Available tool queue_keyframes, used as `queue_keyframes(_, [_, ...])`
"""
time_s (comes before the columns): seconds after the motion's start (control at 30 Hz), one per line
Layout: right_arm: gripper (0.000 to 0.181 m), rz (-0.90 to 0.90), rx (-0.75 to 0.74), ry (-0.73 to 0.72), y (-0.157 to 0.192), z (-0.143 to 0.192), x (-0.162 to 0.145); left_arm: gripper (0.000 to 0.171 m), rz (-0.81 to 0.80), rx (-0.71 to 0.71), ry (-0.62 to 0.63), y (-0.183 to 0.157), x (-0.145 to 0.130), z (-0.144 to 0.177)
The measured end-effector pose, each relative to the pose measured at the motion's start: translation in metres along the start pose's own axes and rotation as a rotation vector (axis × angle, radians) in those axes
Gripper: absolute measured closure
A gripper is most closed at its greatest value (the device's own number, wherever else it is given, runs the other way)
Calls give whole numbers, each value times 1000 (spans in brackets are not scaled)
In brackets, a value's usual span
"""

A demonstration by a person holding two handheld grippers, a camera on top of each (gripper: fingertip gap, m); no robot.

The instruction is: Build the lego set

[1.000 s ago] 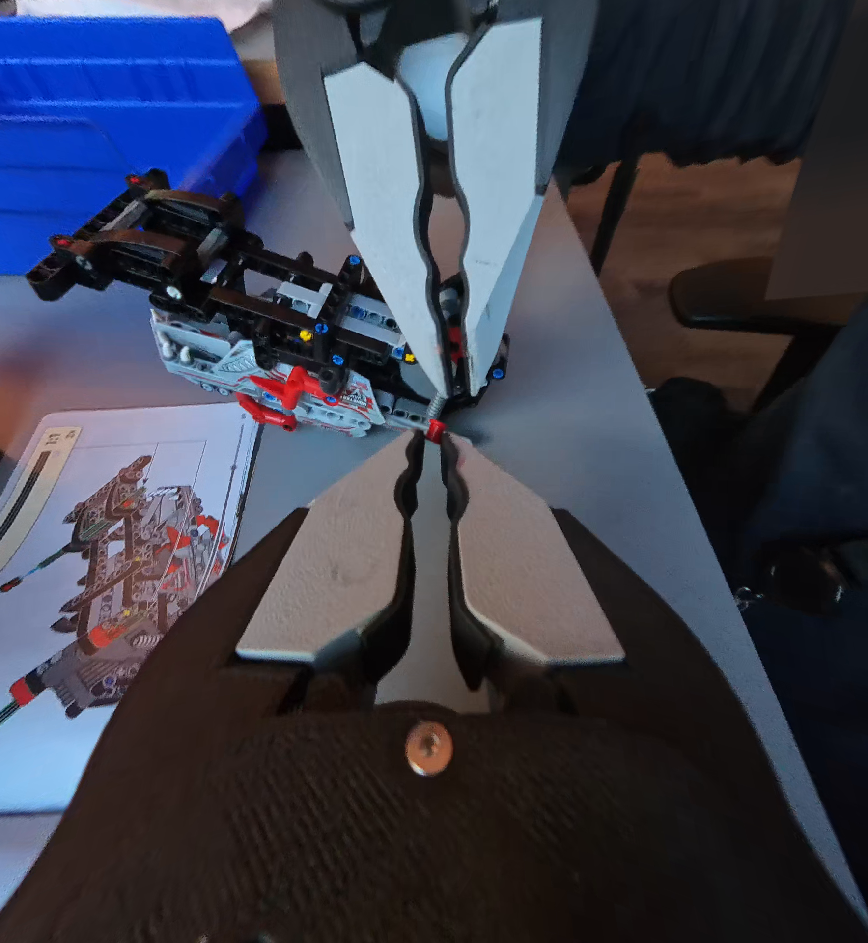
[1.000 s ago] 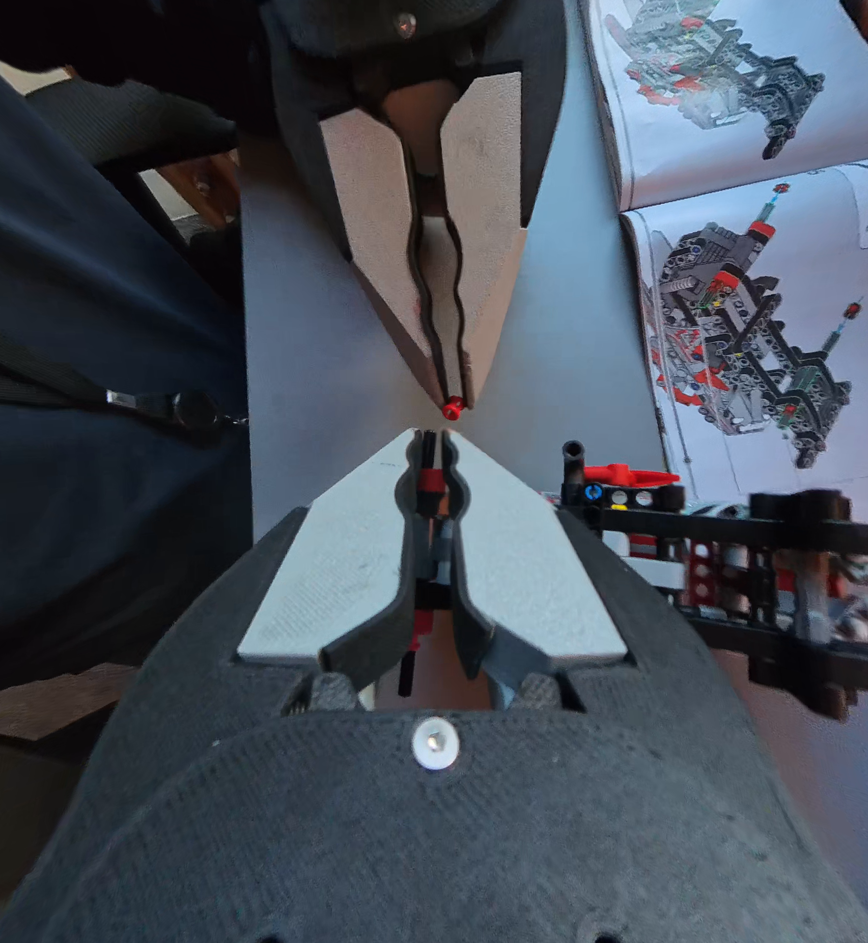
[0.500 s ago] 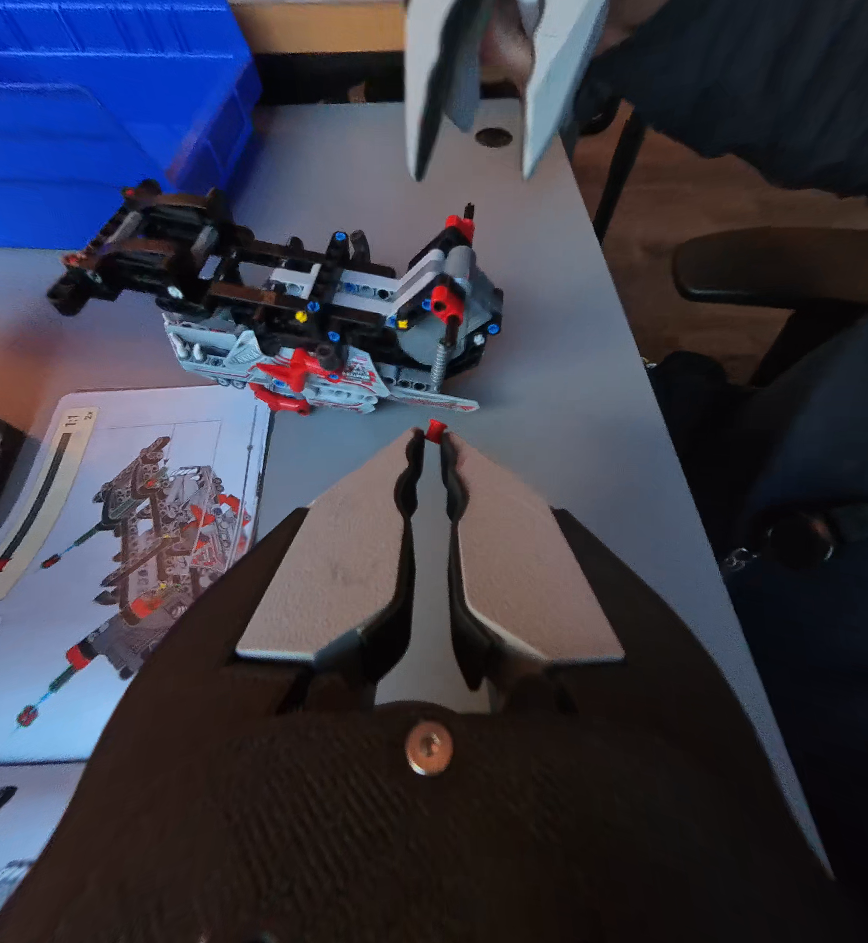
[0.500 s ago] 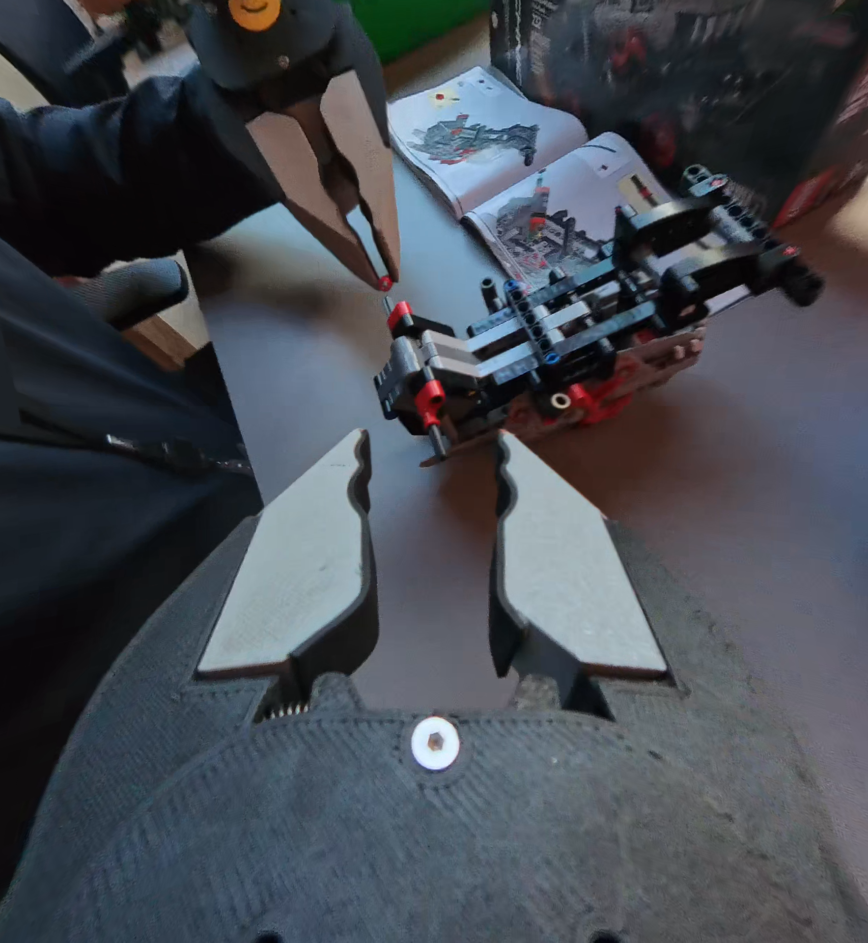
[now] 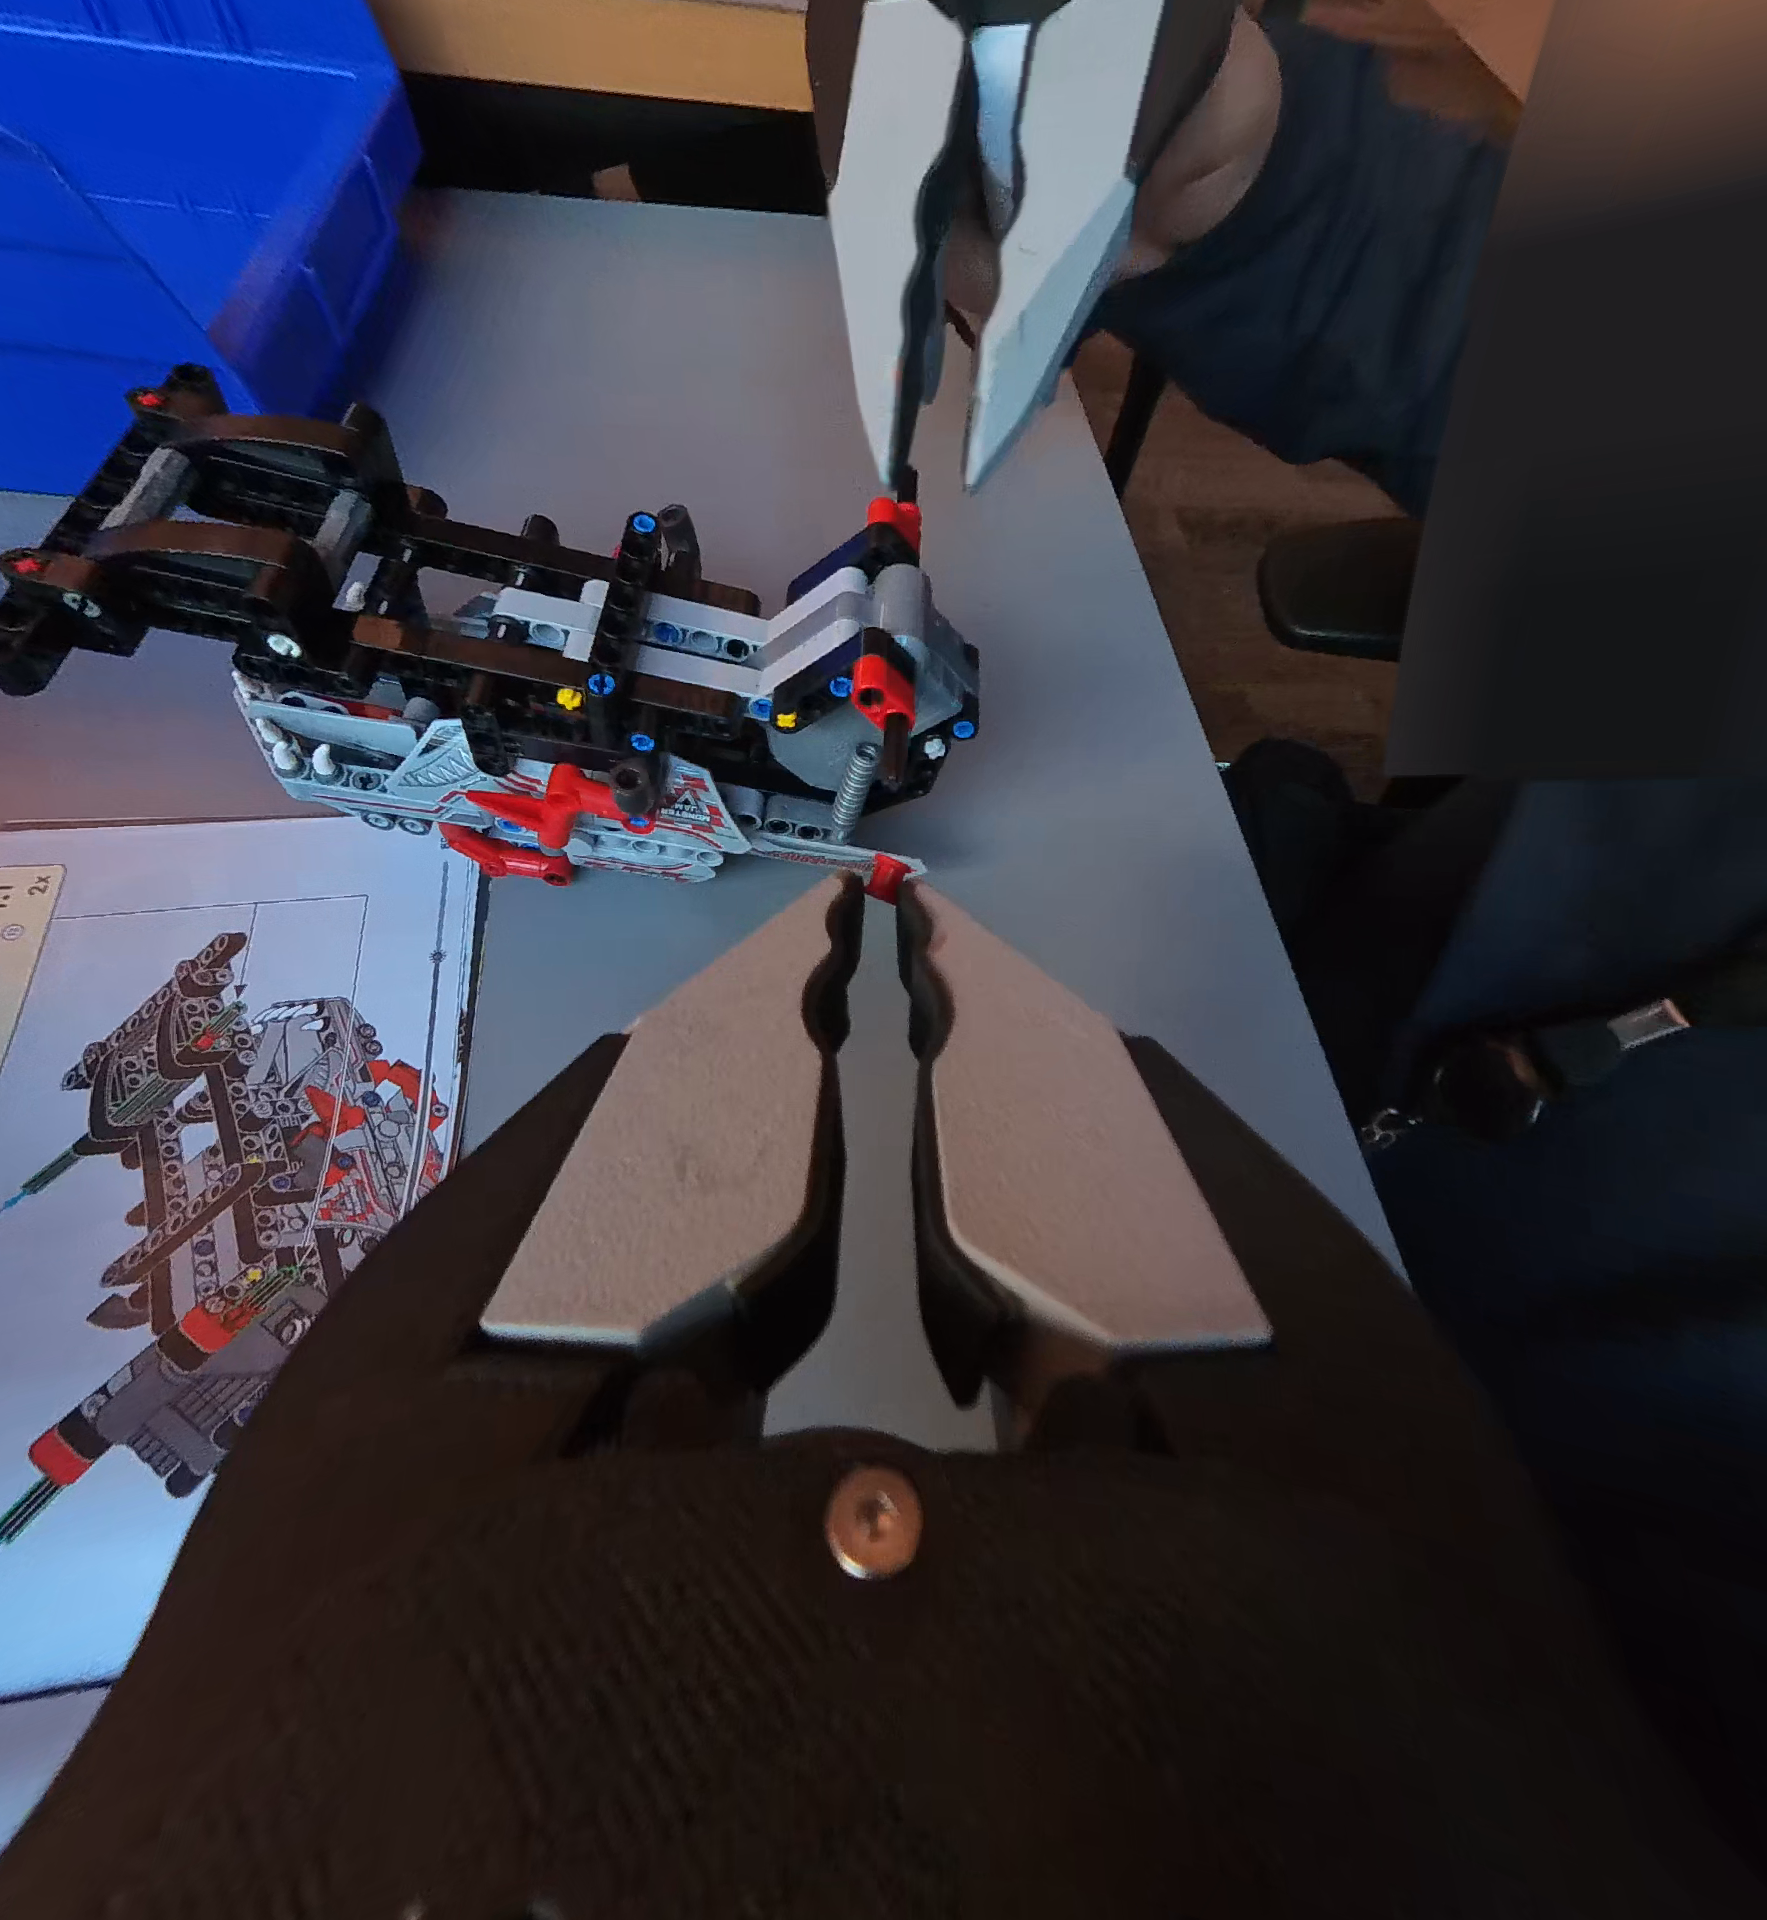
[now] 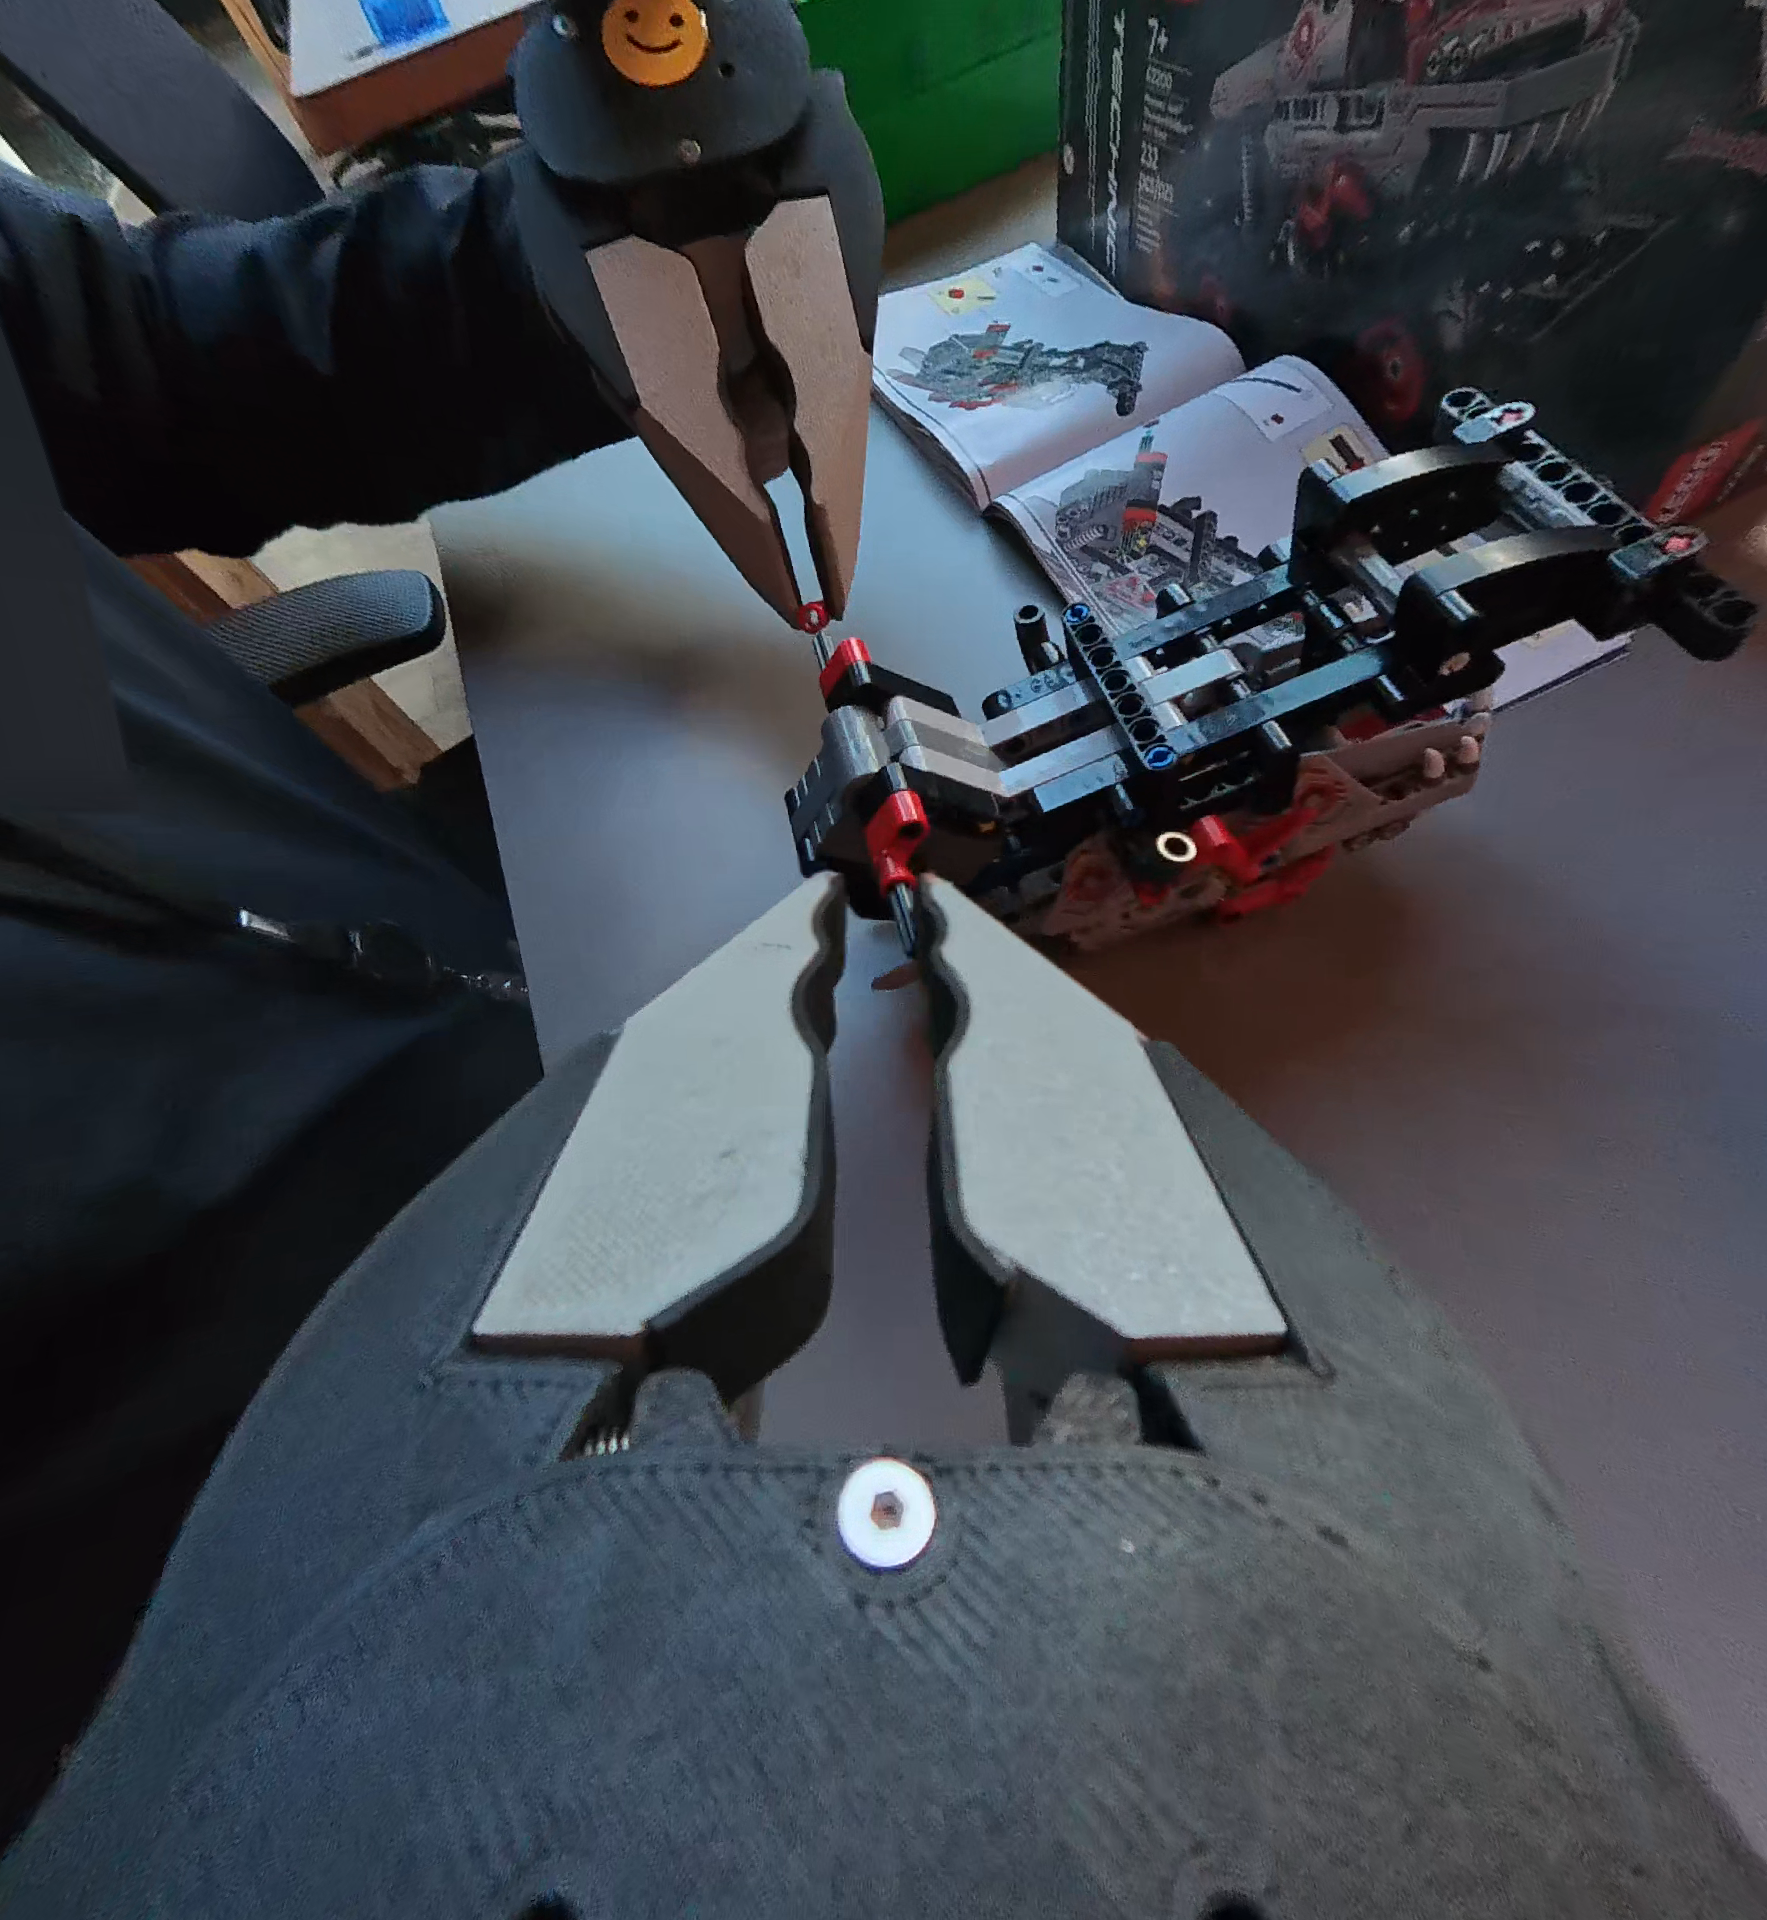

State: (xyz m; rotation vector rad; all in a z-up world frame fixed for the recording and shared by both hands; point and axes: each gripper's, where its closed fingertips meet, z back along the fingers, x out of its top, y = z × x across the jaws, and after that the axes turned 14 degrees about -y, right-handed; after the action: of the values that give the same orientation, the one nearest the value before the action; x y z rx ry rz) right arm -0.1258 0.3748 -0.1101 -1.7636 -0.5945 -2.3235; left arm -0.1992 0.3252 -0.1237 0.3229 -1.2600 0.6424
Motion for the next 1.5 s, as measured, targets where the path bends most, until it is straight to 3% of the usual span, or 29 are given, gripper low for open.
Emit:
queue_keyframes(0.17, [177,28,15,24,-1,-2,-3,169,36,5,45,0,0,-3])
queue_keyframes(0.27, [168,37,22,34,-2,-3,-4,169,53,36,95,3,-1,-2])
queue_keyframes(0.33, [175,37,47,38,-1,-5,-5,169,56,48,121,4,-1,-2])
queue_keyframes(0.9, [181,78,62,50,4,-12,-7,169,18,62,194,8,4,-5])
queue_keyframes(1.03, [161,69,66,53,8,-14,-8,169,18,61,198,7,4,-3])
queue_keyframes(1.2, [179,97,31,68,5,-18,-9,169,12,61,208,8,3,-3])
queue_keyframes(1.5, [179,112,20,85,5,-20,-8,169,-13,70,256,8,5,0])
